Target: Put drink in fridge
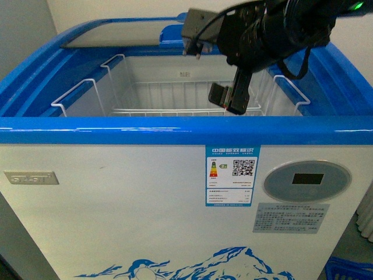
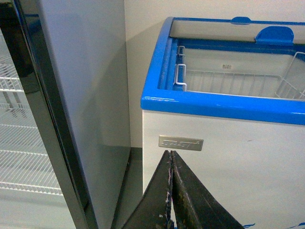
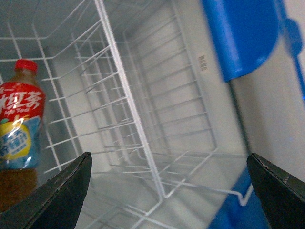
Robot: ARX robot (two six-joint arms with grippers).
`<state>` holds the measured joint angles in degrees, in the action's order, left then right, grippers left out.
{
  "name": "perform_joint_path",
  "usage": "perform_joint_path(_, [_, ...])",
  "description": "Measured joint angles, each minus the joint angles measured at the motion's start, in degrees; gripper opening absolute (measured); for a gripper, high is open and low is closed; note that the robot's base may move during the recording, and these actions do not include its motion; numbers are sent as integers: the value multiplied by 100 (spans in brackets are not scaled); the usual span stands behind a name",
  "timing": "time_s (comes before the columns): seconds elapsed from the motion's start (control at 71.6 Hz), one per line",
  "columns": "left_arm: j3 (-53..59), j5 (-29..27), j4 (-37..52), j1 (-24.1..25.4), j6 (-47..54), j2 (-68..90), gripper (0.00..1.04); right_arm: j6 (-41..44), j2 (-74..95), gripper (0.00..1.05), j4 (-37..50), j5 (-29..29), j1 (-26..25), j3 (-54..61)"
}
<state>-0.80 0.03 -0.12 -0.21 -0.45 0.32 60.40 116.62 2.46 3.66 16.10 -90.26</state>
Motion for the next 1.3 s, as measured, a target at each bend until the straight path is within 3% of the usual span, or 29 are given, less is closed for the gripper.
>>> perform_joint_path(0.265, [0,-4,0,0,0,0,3,-116,-114,98,254,-140,-232,4])
perform_joint_path(0.447, [0,-2,0,0,0,0,3,-669,-839,98,997,-750,-389,439])
perform_joint_path(0.685, [0,-2,0,0,0,0,3,-2726,-2892,98,949,-1366,-632,1818])
perform_joint_path(0.95, [0,-4,0,0,0,0,3,-4666,-6754,97,-566,-1661,-752,4096])
perform_joint_path(1.02, [0,-2,0,0,0,0,3,-5226,-7307,86,-459,-1178,-881,4441])
perform_joint_path(1.118, [0,-2,0,0,-2,0,3,-5681,-7910,70,-70,-933,-1003,5112])
perform_joint_path(1.299, [0,-2,0,0,-2,0,40,-5936,-8380,33,426,-420,-1574,6509])
